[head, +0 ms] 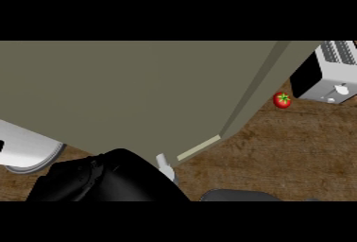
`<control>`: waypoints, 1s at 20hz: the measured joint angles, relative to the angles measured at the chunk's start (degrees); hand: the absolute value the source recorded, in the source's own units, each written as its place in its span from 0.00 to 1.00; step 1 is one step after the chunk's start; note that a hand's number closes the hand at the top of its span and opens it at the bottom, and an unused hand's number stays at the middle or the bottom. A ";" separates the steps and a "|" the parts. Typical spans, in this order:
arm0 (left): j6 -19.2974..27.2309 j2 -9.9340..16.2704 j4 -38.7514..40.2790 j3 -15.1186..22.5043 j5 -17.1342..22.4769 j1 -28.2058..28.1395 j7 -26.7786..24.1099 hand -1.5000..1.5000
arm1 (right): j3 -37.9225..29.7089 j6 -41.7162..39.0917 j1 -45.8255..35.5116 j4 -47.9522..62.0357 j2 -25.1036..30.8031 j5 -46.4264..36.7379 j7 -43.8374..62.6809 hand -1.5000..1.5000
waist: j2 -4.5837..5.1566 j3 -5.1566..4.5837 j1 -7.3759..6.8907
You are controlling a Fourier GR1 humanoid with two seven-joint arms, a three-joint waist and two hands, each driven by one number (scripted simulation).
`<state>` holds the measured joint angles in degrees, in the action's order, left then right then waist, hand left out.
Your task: Pick up the wine, place it into the cabinet and close the cabinet
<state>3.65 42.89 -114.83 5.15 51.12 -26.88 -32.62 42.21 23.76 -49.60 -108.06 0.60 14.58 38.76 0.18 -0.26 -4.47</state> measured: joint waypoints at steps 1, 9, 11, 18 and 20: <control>-0.68 0.38 0.17 -0.76 0.59 -0.05 0.30 0.00 | -0.56 0.88 -2.80 2.76 -0.12 1.33 -0.80 1.00 | 0.02 0.01 -0.08; -4.00 2.08 1.40 -5.17 4.02 1.19 2.59 0.00 | -7.45 -3.01 -19.22 25.13 -0.52 15.03 -9.08 1.00 | 0.62 0.07 -0.68; -4.66 2.39 1.70 -5.87 4.50 1.48 2.90 0.00 | -8.17 -7.24 -20.74 27.76 -0.55 20.76 -8.12 1.00 | 0.81 0.07 -1.05; -6.08 3.25 2.32 -9.85 6.64 1.14 4.25 0.00 | -11.99 -21.66 -24.72 42.10 -0.60 34.27 -8.66 1.00 | 0.73 0.11 -0.47; -6.56 3.27 2.12 -10.70 7.06 0.66 4.72 0.00 | -13.28 -22.42 -26.31 46.90 -0.60 33.98 -11.93 1.00 | 0.64 0.12 -0.20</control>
<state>-2.91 46.16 -112.70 -5.54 58.19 -26.22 -27.90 28.93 1.34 -75.92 -61.16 0.00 48.56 26.82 0.82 -0.15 -4.66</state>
